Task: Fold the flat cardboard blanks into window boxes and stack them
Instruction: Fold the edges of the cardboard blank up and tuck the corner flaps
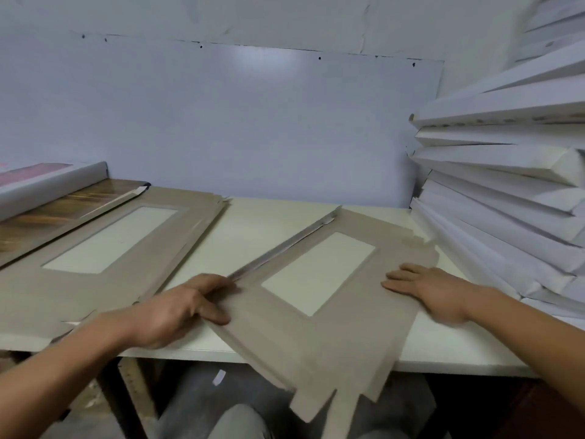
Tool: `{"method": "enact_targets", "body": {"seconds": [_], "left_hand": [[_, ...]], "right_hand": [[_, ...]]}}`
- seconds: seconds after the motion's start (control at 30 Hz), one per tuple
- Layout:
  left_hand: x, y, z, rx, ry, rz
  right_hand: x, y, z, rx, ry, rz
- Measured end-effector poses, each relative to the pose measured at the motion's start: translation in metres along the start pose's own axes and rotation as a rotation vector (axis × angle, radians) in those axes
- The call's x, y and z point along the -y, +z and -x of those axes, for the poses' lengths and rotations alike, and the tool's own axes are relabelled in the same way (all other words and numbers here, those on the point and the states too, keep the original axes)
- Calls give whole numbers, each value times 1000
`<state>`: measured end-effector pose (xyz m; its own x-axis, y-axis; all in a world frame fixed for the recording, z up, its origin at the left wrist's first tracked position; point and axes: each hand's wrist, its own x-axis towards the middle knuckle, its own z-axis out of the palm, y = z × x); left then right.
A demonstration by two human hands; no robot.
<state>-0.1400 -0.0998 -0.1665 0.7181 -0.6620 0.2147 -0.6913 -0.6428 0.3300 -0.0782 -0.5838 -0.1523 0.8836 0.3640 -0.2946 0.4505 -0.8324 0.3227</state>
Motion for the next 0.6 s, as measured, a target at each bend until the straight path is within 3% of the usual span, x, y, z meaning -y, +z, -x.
{"method": "enact_targets", "body": {"seconds": [0.13,0.23,0.3,0.37,0.43,0.5,0.6], "left_hand": [[23,-18,-12,-6,-83,-208],[24,-32,-21,43,-347,-504],[11,-42,-25,-80,-440,-620],[-12,-43,-30,-317,-357,-576],[-46,-27,-36,-394,-223,-398],[-82,4,-42,-255,-109,-257],[-103,52,-51,21,-94,-286]], "right_hand": [[22,-13,0,-255,-177,32],[48,-25,3,-259,-145,-96],[65,-34,5,-266,-155,-143],[87,-43,3,-276,-169,-224],[113,-49,-3,-255,-199,-362],[140,-50,-12,-246,-212,-463],[171,-40,-26,-350,-142,-438]]}}
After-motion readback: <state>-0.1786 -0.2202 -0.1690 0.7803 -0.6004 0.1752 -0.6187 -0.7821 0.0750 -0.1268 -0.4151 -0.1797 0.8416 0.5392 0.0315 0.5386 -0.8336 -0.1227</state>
